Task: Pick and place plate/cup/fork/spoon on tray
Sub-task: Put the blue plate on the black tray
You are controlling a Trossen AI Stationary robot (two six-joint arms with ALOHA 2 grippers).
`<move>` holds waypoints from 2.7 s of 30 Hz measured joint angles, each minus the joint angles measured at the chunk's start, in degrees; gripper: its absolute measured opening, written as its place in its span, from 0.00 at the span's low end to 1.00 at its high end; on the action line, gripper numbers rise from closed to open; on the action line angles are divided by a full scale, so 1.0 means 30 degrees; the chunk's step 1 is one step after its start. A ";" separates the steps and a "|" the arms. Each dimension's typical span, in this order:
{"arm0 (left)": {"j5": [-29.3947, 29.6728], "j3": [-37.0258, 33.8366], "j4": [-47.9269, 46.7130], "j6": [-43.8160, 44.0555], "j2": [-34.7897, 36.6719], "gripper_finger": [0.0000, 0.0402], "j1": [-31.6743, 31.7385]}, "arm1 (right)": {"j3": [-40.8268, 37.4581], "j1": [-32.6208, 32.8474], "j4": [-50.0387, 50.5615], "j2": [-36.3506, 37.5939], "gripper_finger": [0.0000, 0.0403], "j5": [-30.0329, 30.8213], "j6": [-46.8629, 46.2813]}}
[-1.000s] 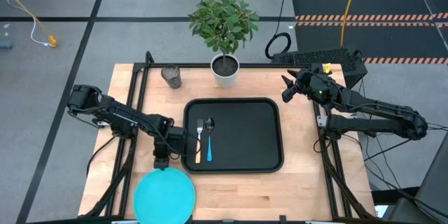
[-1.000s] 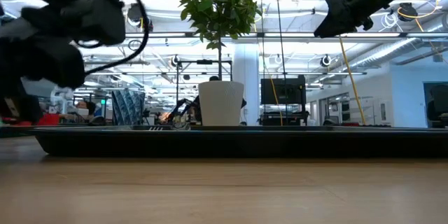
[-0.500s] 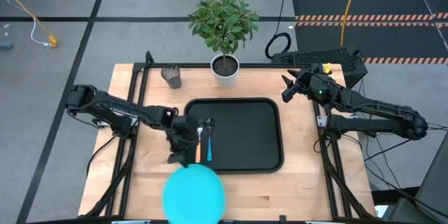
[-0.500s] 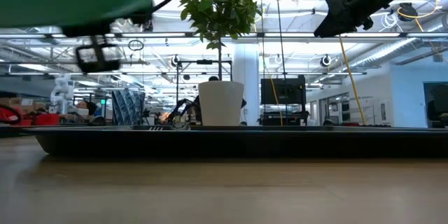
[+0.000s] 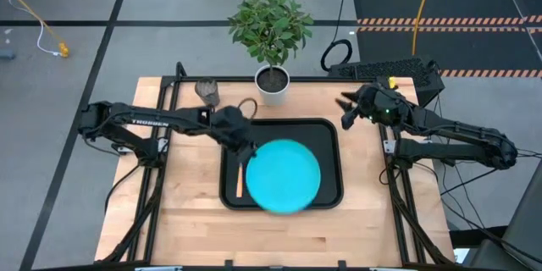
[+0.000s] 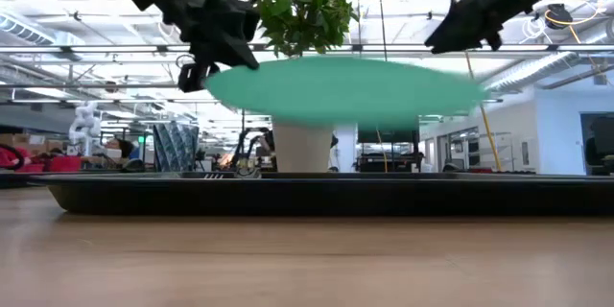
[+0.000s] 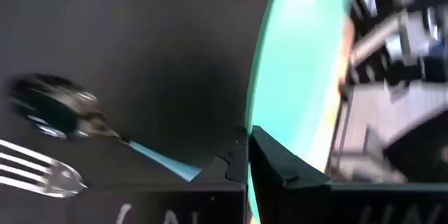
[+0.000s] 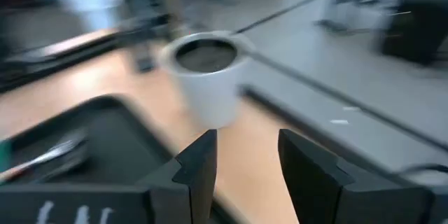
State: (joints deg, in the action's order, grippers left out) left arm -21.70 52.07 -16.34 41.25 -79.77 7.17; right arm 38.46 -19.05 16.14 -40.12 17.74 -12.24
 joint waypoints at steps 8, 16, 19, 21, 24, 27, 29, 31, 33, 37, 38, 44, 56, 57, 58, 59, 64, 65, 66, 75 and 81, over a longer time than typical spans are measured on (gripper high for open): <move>-0.0767 -0.0022 0.0525 0.0155 -0.0007 0.00 0.2127 | -0.0360 0.0007 0.0361 0.0007 0.36 -0.6583 -0.1788; -0.1863 -0.0022 0.2955 0.0315 -0.0007 0.00 0.3143 | -0.2273 0.0007 -0.1177 -0.0015 0.36 -0.7941 -0.2995; -0.1841 -0.0022 0.2726 0.0128 -0.0007 0.00 0.3446 | -0.2273 0.0109 -0.1873 -0.0007 0.36 -0.8079 -0.3325; -0.1921 -0.0022 0.2398 -0.0098 -0.0007 0.00 0.3646 | -0.2273 0.0264 -0.1878 0.0022 0.36 -0.8065 -0.3623; -0.1954 -0.0029 0.2210 -0.0491 -0.0007 0.00 0.4133 | -0.2280 0.0749 -0.1689 0.0078 0.36 -0.8016 -0.3860; -0.1868 -0.0036 0.2592 -0.0706 -0.0007 0.00 0.4686 | -0.2288 0.1436 -0.1582 0.0073 0.36 -0.8014 -0.3989; -0.1873 -0.0035 0.2586 -0.0839 -0.0007 0.00 0.4935 | -0.2288 0.1865 -0.1589 0.0073 0.36 -0.7953 -0.3989; -0.1885 -0.0036 0.2639 -0.0858 -0.0007 0.00 0.5006 | -0.2288 0.2149 -0.1589 0.0051 0.36 -0.7868 -0.3924; -0.1907 -0.0036 0.3013 -0.0804 -0.0007 0.00 0.5015 | -0.2288 0.2277 -0.1579 -0.0020 0.36 -0.7451 -0.3763; -0.1998 -0.0036 0.3605 -0.0567 -0.0015 0.00 0.5015 | -0.2292 0.2353 -0.1528 -0.0161 0.36 -0.6448 -0.3686; -0.2044 -0.0036 0.3643 -0.0573 -0.0015 0.00 0.5015 | -0.2292 0.2353 -0.1516 -0.0197 0.36 -0.6411 -0.3638; -0.2504 -0.0036 0.3858 -0.0863 -0.0015 0.00 0.4993 | -0.2295 0.2353 -0.1589 -0.0226 0.36 -0.6433 -0.3429; -0.2905 -0.0036 0.4469 -0.1047 -0.0015 0.00 0.4957 | -0.2302 0.2353 -0.1771 0.0012 0.36 -0.6367 -0.2932; -0.2905 -0.0036 0.4654 -0.1029 -0.0015 0.00 0.4957 | -0.2302 0.2353 -0.1969 -0.0060 0.36 -0.6353 -0.2833; -0.2905 -0.0036 0.4900 -0.0990 -0.0015 0.00 0.4964 | -0.2302 0.2353 -0.2149 -0.0149 0.35 -0.6346 -0.2733; -0.2899 -0.0036 0.5155 -0.0897 -0.0015 0.00 0.4963 | -0.2302 0.2353 -0.2379 -0.0249 0.35 -0.6356 -0.2688; -0.2929 -0.0036 0.5632 -0.0862 -0.0015 0.00 0.4978 | -0.2302 0.2348 -0.2891 -0.0799 0.23 -0.6413 -0.2377; -0.2950 -0.0036 0.5622 -0.0934 -0.0015 0.00 0.4978 | -0.2302 0.2341 -0.2884 -0.0848 0.19 -0.6377 -0.2173; -0.2983 -0.0036 0.5549 -0.1068 -0.0015 0.01 0.4978 | -0.2302 0.2339 -0.2897 -0.0852 0.14 -0.6284 -0.2058; -0.3181 -0.0036 0.5128 -0.4960 0.0440 0.13 0.5009 | -0.2295 0.2317 -0.2612 -0.0780 0.00 -0.5884 -0.1769; -0.2329 -0.0022 0.3743 -0.7915 0.1656 0.16 0.5342 | -0.2491 0.2371 -0.1237 -0.0969 0.00 -0.5987 -0.2955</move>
State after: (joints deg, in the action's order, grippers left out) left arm -28.68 52.01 -5.11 17.50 -74.80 23.20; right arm 30.98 -11.93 12.43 -43.03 -0.23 -21.10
